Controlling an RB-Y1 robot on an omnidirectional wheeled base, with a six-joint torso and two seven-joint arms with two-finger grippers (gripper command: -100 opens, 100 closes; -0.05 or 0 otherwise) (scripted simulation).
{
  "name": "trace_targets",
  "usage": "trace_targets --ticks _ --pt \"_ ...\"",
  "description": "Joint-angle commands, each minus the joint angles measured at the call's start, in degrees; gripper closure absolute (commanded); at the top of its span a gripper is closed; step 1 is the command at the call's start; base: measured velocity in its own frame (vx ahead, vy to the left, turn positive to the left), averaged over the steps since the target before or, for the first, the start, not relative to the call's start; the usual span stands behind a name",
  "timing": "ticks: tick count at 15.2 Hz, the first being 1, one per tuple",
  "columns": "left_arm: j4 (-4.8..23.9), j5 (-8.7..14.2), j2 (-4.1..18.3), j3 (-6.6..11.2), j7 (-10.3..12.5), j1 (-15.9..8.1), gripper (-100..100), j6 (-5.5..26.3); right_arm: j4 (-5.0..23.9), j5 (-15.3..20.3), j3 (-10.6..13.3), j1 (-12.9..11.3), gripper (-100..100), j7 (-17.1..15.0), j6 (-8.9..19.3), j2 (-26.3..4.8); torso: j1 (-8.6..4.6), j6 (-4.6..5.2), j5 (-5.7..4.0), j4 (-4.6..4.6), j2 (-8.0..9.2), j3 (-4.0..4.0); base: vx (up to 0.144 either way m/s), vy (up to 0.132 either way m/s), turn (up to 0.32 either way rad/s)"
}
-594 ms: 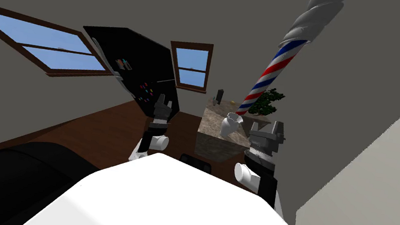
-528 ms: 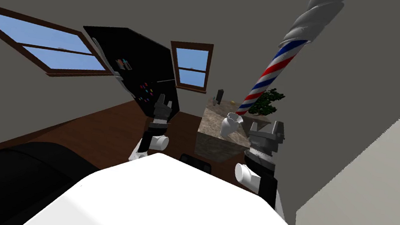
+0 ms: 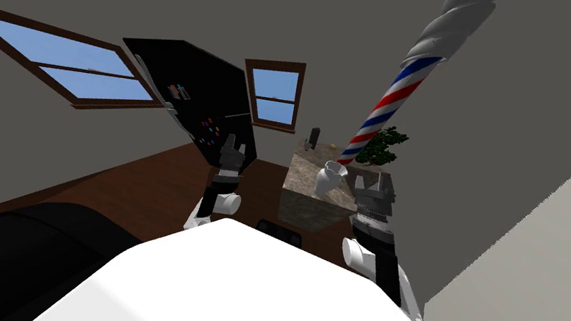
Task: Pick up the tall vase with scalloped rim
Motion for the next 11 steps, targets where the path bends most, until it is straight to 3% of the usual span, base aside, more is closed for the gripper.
trace_targets --ticks 1,2,11 --pt "0.0 0.0 0.0 0.00 0.0 0.0 0 0.0 0.7 0.5 -0.3 -0.1 -100 0.2 -0.4 -2.9 0.00 0.00 0.00 0.00 0.00 0.00 0.000 -0.005 0.026" --pt "0.0 0.0 0.0 0.00 0.0 0.0 0 0.0 0.7 0.5 -0.3 -0.1 -100 0.2 -0.4 -2.9 0.00 0.00 0.00 0.00 0.00 0.00 0.000 0.000 0.000" --pt "0.0 0.0 0.0 0.00 0.0 0.0 0 0.0 5.5 3.6 -2.3 -0.7 -100 1.2 -2.9 -14.4 0.02 0.00 0.01 0.00 0.00 0.00 -0.001 -0.002 0.026"
